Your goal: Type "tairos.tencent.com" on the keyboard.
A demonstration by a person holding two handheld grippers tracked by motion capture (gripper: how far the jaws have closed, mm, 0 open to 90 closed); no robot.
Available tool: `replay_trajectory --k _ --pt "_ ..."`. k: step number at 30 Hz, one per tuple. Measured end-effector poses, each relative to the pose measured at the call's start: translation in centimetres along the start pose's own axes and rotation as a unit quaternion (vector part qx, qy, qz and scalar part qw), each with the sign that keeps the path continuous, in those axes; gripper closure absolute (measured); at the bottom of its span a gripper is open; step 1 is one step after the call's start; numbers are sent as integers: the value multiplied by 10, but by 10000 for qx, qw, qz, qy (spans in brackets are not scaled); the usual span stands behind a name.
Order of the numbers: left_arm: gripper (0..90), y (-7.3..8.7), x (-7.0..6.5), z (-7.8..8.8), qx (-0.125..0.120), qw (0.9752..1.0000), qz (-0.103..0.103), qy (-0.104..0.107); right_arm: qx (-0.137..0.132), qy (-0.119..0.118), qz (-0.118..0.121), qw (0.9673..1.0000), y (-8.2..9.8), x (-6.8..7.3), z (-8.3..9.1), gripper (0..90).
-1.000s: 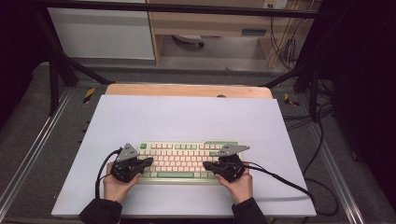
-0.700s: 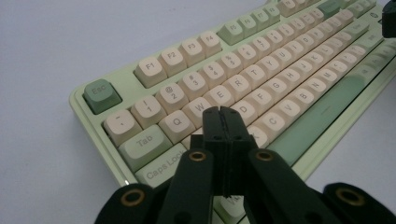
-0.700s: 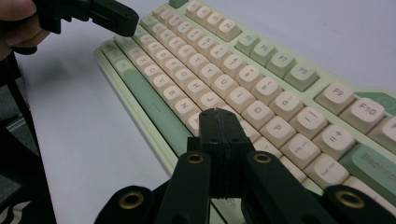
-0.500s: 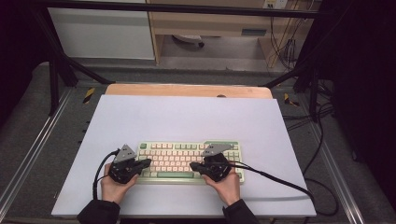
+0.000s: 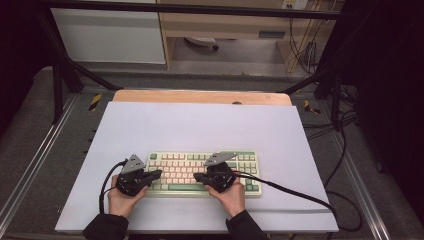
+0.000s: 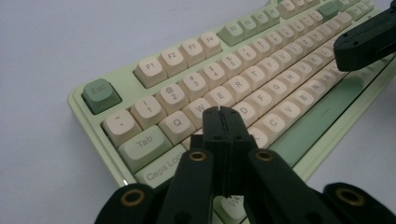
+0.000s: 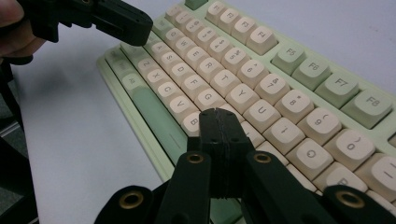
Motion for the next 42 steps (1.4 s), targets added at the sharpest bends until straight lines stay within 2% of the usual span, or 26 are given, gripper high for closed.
replay_trajectory --k 13,26,35,42 --pt "900 0 0 -1 11 10000 7 -4 93 2 -4 10000 2 0 -16 900" --pt "900 0 0 0 8 10000 0 -7 96 7 41 9999 4 1 -19 900" --pt "900 0 0 0 3 10000 -17 -7 26 -25 62 10000 2 2 -11 900" --pt "900 -1 -1 0 -17 10000 -4 -4 39 96 103 9999 1 0 1 900"
Point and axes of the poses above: each handheld gripper's, and its own axes: z roughly backward along the jaws, y roughly out of its underside, x roughly to its left, the point moved 2 cm from there along -z, roughly forward along the jaws, and after that the axes turned 13 degrees about x, right-handed, at the moved point
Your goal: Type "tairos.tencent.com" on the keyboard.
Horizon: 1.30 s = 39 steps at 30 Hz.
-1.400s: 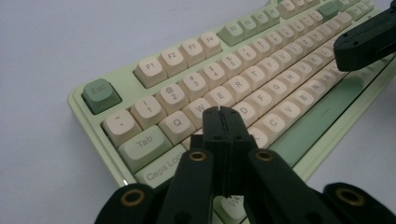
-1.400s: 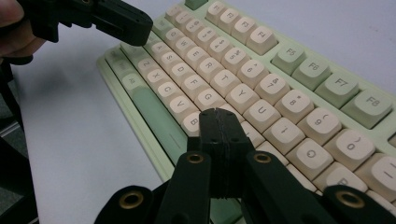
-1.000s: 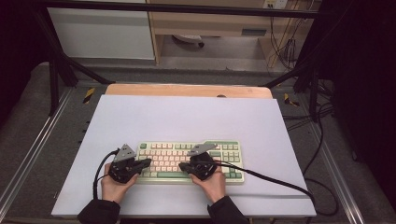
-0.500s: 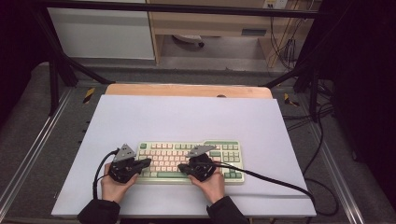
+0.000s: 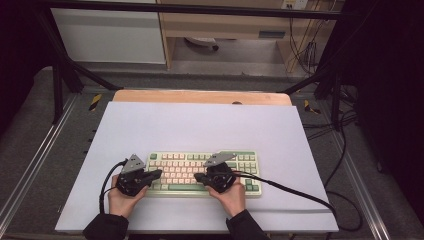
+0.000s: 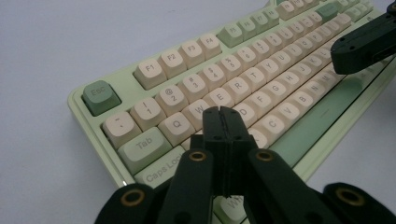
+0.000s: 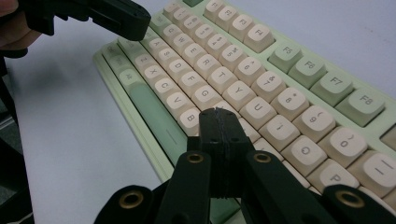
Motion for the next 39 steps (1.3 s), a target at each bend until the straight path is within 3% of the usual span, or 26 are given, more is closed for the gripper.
replay_trajectory --k 15,39 --pt "900 -2 -3 -1 -3 10000 -34 14 -31 103 -234 9997 16 -19 20 900" --pt "900 -12 -25 -17 126 9995 -241 141 -62 320 -601 9977 53 -45 47 900"
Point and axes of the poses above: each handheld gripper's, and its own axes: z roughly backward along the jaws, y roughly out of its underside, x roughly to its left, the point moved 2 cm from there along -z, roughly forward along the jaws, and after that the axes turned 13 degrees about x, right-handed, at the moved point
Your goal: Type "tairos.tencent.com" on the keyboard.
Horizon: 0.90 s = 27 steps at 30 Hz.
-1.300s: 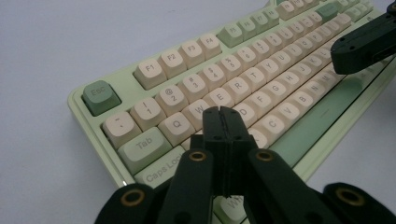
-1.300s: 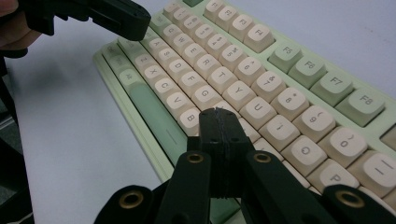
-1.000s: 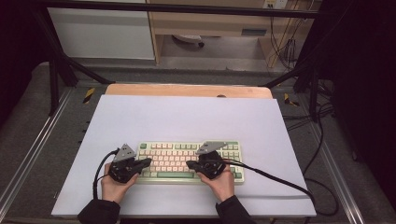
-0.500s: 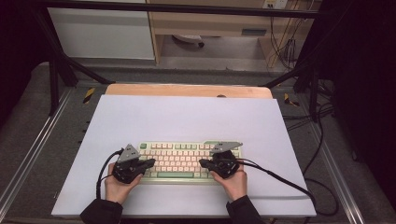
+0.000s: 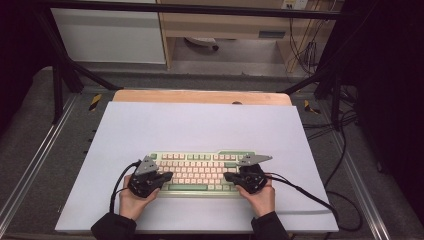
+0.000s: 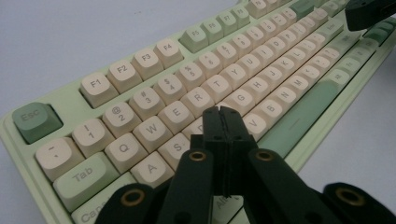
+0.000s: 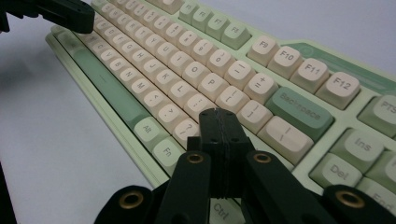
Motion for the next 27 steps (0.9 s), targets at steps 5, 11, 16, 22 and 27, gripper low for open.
replay_trajectory --k 5,11,16,22,27 --pt "900 -1 -3 -4 26 10000 -10 2 -25 15 -42 10000 6 -4 3 900" --pt "900 -3 -7 -9 73 9999 -71 -7 -50 26 -85 9999 9 -7 6 900" --pt "900 -2 -8 -11 101 9999 -89 -11 -78 26 -108 9999 9 -7 6 900" --pt "900 -2 -8 -11 113 9999 -110 1 -58 24 -79 9999 9 -8 6 900" --pt "900 -1 -8 -14 170 9998 -137 -14 -52 42 -77 9999 10 -9 5 900"
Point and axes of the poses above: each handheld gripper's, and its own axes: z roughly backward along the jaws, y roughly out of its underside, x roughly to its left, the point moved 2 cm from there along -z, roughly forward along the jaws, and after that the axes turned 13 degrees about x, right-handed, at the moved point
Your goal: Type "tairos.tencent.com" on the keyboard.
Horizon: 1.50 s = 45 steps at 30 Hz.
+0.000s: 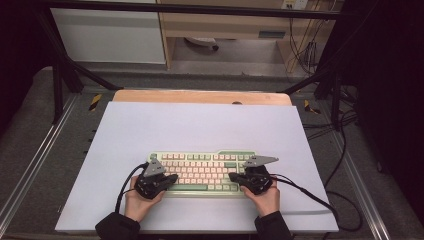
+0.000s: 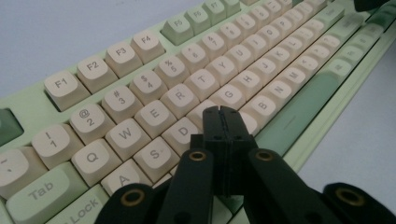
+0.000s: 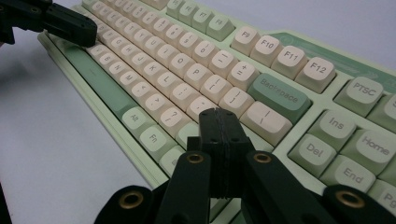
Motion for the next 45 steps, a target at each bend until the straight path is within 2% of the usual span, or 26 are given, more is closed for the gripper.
replay_trajectory --k 10,25,37,45 --pt "900 0 -1 1 -24 10000 -37 6 43 -6 -25 10000 1 0 -1 900" --pt "900 0 5 14 -163 9999 27 -18 39 4 -11 10000 1 -1 -1 900" --pt "900 -12 11 18 -196 9997 91 -97 57 9 -29 10000 1 -1 -2 900" --pt "900 -23 12 10 -122 9997 101 -168 56 3 -12 10000 1 -1 -1 900"
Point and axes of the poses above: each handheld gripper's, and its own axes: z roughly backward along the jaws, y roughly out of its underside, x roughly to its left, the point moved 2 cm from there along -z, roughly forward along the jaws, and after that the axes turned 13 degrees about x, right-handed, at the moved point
